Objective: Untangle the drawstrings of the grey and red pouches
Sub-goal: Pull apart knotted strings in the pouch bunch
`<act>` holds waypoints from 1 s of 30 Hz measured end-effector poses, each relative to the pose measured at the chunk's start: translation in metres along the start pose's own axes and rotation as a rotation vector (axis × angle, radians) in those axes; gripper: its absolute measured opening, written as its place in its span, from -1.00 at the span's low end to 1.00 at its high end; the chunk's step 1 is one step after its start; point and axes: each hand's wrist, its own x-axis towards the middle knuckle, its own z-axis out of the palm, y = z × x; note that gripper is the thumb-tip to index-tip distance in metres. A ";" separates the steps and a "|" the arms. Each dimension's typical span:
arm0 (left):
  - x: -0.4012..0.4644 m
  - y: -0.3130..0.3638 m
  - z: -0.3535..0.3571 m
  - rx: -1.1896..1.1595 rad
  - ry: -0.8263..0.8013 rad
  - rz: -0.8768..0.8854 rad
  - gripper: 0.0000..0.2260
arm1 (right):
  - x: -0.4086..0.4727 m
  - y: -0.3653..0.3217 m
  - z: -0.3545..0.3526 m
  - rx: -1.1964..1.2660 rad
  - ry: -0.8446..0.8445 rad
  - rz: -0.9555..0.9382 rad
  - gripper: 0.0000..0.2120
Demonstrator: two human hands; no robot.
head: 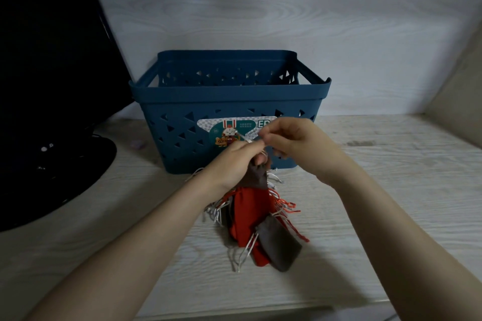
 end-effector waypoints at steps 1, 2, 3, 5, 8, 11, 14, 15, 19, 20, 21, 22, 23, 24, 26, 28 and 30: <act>0.000 0.000 -0.001 0.021 0.045 -0.001 -0.59 | 0.000 0.002 -0.002 -0.010 0.012 0.004 -0.92; 0.000 -0.001 -0.002 0.035 0.088 -0.005 -0.60 | -0.002 0.002 -0.003 0.018 0.027 0.003 -0.92; 0.000 -0.002 -0.003 0.032 0.114 -0.013 -0.61 | -0.003 0.002 -0.004 0.056 0.036 -0.008 -0.91; 0.002 -0.003 -0.004 -0.045 0.124 -0.029 -0.65 | -0.005 0.001 -0.004 0.106 -0.007 -0.047 -0.90; 0.002 -0.002 -0.003 -0.237 0.120 -0.053 -0.81 | -0.007 -0.001 -0.002 0.100 -0.112 -0.070 -0.90; 0.001 -0.004 -0.004 -0.194 0.060 -0.022 -0.77 | -0.006 -0.002 -0.003 0.174 -0.065 -0.017 -0.92; -0.001 -0.004 -0.007 -0.144 0.044 0.005 -0.68 | -0.005 0.005 -0.006 0.204 0.019 0.044 -0.88; -0.002 -0.003 -0.008 -0.133 0.053 0.007 -0.69 | -0.004 0.008 -0.006 0.165 0.013 0.042 -0.88; -0.002 -0.001 -0.011 -0.174 0.037 0.011 -0.77 | -0.007 0.014 0.001 0.206 -0.078 0.040 -0.86; -0.002 -0.001 -0.013 -0.157 0.028 0.025 -0.77 | -0.007 0.015 0.002 0.222 -0.068 0.031 -0.87; -0.003 0.000 -0.013 -0.144 0.016 0.038 -0.77 | -0.007 0.015 0.004 0.217 -0.048 0.018 -0.90; -0.004 0.001 -0.014 -0.125 0.008 0.054 -0.78 | -0.007 0.014 0.005 0.210 -0.026 0.006 -0.93; -0.005 0.003 -0.015 -0.101 0.002 0.071 -0.78 | -0.006 0.014 0.005 0.211 -0.006 -0.001 -0.95; -0.005 0.004 -0.015 -0.080 -0.001 0.085 -0.78 | -0.006 0.014 0.006 0.221 0.007 -0.004 -0.94; -0.005 0.008 -0.016 -0.034 -0.004 0.102 -0.78 | -0.006 0.012 0.005 0.234 0.006 -0.016 -0.89; -0.007 0.010 -0.016 0.024 -0.009 0.125 -0.76 | -0.006 0.011 0.005 0.203 -0.015 -0.032 -0.86; -0.007 0.011 -0.016 0.057 -0.034 0.150 -0.75 | -0.006 0.011 0.007 0.176 -0.007 -0.034 -0.85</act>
